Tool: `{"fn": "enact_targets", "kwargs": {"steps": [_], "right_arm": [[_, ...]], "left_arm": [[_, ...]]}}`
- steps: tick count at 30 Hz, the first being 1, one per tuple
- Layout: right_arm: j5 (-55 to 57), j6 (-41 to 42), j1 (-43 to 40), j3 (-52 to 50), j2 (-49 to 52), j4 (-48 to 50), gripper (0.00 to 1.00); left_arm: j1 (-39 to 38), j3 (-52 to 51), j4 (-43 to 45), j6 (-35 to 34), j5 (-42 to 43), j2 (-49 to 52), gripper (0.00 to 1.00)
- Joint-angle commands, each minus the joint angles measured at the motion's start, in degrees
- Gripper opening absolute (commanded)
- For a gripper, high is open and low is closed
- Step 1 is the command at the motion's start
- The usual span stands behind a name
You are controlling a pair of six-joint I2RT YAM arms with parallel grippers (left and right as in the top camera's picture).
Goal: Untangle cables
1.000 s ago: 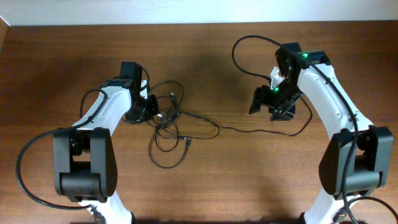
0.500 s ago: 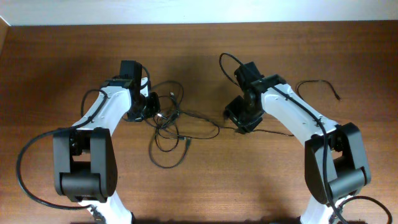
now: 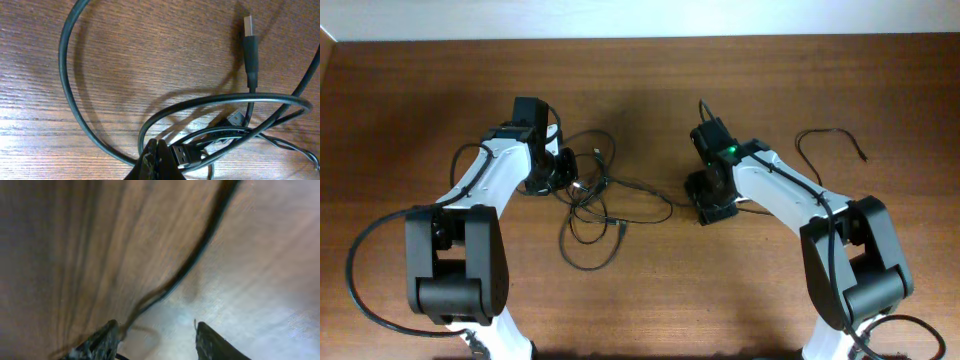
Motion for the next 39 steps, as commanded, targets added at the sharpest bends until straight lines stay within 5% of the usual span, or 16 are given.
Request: {"fn": "enact_targets", "kwargs": {"steps": [1,6,9,12,14,16,24,27,29,31,33,39], "right_arm": [[0.98,2.99,1.09,-1.40,1.27,2.86,0.50],[2.75,10.82,5.75,-1.40,4.24,5.22,0.49],[5.27,10.75,6.40,-1.40,4.66,4.94,0.31],[6.40,10.73,6.25,-1.40,4.66,4.48,0.23],[7.91,10.05,6.25,-1.51,4.66,4.24,0.04],[11.72,9.62,6.19,-1.49,4.66,1.88,0.04],[13.00,-19.34,-0.22,-0.39,-0.59,-2.47,0.04],[12.94,-27.80,-0.15,-0.28,-0.59,-4.13,0.04],[11.50,-32.30,-0.15,-0.24,-0.59,-4.74,0.04],[9.49,-33.79,-0.17,-0.20,-0.59,-4.72,0.04],[7.56,-33.90,-0.15,-0.20,-0.59,-4.44,0.04],[6.25,-33.88,-0.15,-0.20,-0.59,-3.37,0.04]], "left_arm": [[-0.07,0.00,0.04,-0.83,0.66,0.31,0.00],[-0.07,0.00,0.07,-0.81,0.66,0.31,0.00],[-0.07,0.00,0.07,-0.81,0.63,0.31,0.00],[-0.07,0.00,0.07,-0.81,0.63,0.31,0.00],[-0.07,0.00,0.09,-0.81,0.61,0.31,0.00],[-0.07,0.00,0.11,-0.79,0.59,0.31,0.00],[-0.07,-0.07,0.61,-3.82,-3.67,0.31,0.00],[-0.07,-0.11,0.46,-1.99,-0.50,0.31,0.33],[1.14,0.59,0.11,11.21,15.96,0.31,0.39],[2.95,0.72,-0.92,18.91,31.21,0.31,0.56],[3.23,0.70,-2.19,20.83,32.87,0.31,0.71],[-1.95,-2.71,-2.27,19.02,19.21,0.33,0.69]]}}
